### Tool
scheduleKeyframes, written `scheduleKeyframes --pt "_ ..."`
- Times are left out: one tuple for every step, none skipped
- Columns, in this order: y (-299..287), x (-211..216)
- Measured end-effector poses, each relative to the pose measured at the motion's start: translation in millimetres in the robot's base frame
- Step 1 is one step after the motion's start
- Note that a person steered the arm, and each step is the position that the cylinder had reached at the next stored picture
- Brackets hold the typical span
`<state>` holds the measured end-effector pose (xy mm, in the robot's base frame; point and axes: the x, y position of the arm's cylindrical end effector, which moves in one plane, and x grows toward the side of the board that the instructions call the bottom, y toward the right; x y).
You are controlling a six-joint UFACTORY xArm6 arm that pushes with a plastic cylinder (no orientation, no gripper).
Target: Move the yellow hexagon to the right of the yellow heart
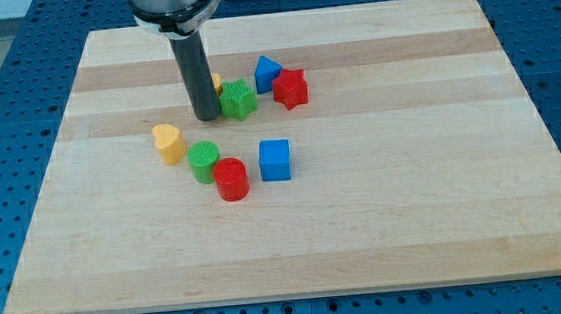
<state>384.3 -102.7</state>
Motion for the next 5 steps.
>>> scheduleKeyframes --pt "8 0" --pt "14 0" --pt "15 0" --pt "-25 6" --pt "-78 16"
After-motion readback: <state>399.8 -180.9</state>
